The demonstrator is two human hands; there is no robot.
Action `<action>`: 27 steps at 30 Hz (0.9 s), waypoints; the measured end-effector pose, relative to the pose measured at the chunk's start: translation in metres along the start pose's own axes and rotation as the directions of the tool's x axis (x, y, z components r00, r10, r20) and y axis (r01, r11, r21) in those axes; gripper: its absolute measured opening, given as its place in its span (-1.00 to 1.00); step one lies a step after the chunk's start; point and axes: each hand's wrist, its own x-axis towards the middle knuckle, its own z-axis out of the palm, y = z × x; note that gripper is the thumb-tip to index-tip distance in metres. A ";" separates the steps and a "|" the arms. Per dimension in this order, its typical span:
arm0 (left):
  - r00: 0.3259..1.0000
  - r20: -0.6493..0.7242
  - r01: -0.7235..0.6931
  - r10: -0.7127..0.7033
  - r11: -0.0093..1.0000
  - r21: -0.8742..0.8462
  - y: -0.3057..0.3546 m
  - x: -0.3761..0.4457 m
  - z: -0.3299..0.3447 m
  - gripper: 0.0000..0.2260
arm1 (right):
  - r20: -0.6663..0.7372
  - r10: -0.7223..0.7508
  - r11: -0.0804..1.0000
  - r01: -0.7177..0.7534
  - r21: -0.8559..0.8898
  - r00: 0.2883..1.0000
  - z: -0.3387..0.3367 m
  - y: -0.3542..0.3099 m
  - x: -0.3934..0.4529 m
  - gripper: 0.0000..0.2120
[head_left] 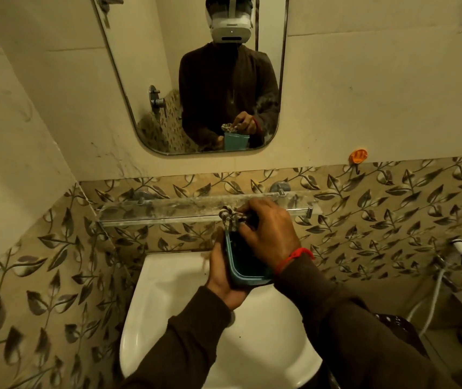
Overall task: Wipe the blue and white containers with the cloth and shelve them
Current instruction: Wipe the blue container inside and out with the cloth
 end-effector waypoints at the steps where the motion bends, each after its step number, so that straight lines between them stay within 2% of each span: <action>1: 1.000 0.012 0.002 -0.002 1.000 0.011 0.004 0.001 0.000 -0.43 | 0.026 -0.040 0.999 0.041 -0.022 0.999 0.000 -0.001 -0.001 -0.79; 4: 1.000 0.023 -0.009 0.008 0.999 0.050 0.022 0.004 -0.004 -0.39 | 0.257 -0.172 0.981 0.190 -0.046 0.951 -0.007 -0.002 -0.006 -0.76; 7: 1.000 0.022 -0.004 0.001 0.992 0.129 0.032 0.005 -0.010 -0.35 | 0.526 -0.262 0.939 0.339 -0.054 0.810 -0.017 -0.003 -0.008 -0.78; 10: 0.999 0.025 0.038 -0.041 0.991 0.131 0.024 0.004 -0.010 -0.34 | 0.593 -0.312 0.907 0.419 -0.049 0.743 -0.022 -0.001 -0.010 -0.81; 12: 0.998 0.016 0.053 -0.055 0.994 0.100 0.018 0.004 -0.006 -0.36 | 0.572 -0.335 0.863 0.487 -0.132 0.749 -0.022 0.000 -0.009 -0.75; 14: 0.999 0.021 0.045 -0.047 0.996 0.072 0.015 0.002 0.002 -0.39 | 0.498 -0.356 0.791 0.539 -0.289 0.791 -0.021 0.002 -0.001 -0.68; 17: 1.000 0.004 0.016 -0.017 0.993 0.117 0.019 0.003 0.017 -0.42 | 0.367 -0.321 0.710 0.478 -0.517 0.873 -0.023 0.002 0.013 -0.57; 20: 0.998 -0.033 -0.053 0.061 0.977 0.208 0.032 0.007 0.027 -0.41 | 0.309 -0.258 0.673 0.399 -0.623 0.916 -0.024 0.000 0.016 -0.42; 24: 0.990 -0.062 -0.097 0.124 0.939 0.329 0.042 0.010 0.032 -0.42 | 0.353 -0.057 0.675 0.296 -0.676 0.934 -0.025 -0.005 0.021 -0.37; 27: 0.987 -0.083 -0.095 0.136 0.921 0.377 0.043 0.012 0.027 -0.36 | 0.495 -0.039 0.702 0.376 -0.605 0.868 -0.024 -0.011 0.015 -0.55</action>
